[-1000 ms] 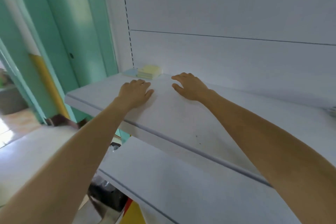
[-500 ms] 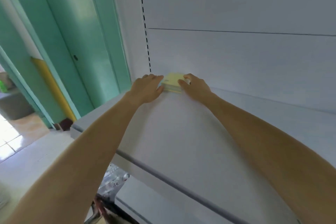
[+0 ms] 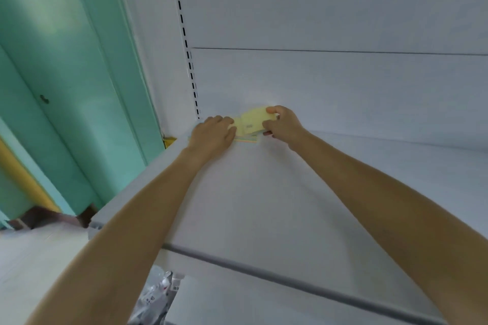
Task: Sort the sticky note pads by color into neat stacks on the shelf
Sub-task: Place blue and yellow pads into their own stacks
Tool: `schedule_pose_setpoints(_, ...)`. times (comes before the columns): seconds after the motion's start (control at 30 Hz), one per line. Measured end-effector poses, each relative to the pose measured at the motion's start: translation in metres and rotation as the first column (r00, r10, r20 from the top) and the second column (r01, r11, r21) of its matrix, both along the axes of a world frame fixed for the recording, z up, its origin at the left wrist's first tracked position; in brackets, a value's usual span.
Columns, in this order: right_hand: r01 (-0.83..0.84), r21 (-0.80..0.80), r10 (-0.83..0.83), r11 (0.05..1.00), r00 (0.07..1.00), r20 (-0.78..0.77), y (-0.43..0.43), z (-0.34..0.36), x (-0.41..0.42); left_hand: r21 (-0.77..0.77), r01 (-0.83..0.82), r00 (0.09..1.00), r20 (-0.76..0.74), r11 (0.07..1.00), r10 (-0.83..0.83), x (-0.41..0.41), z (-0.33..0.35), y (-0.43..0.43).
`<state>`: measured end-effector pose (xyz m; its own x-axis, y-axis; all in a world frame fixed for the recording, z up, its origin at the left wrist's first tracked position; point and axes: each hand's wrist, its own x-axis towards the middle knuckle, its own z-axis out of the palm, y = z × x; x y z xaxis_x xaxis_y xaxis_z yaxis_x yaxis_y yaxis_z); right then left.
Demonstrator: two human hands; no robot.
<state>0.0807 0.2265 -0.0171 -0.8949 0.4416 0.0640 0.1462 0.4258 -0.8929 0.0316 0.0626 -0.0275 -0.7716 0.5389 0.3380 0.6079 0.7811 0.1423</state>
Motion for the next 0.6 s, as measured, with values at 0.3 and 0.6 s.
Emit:
schedule_pose_setpoints(0.3, 0.072, -0.015, -0.073, 0.997, 0.989, -0.128, 0.010, 0.008, 0.047, 0.038, -0.168, 0.912, 0.387, 0.985, 0.140, -0.039, -0.008, -0.030)
schedule_pose_setpoints(0.6, 0.204, -0.130, -0.218, 0.970, 0.971, -0.102, 0.006, -0.008, 0.081, 0.507, -0.440, 0.805, 0.589, 0.741, 0.074, -0.037, 0.002, -0.050)
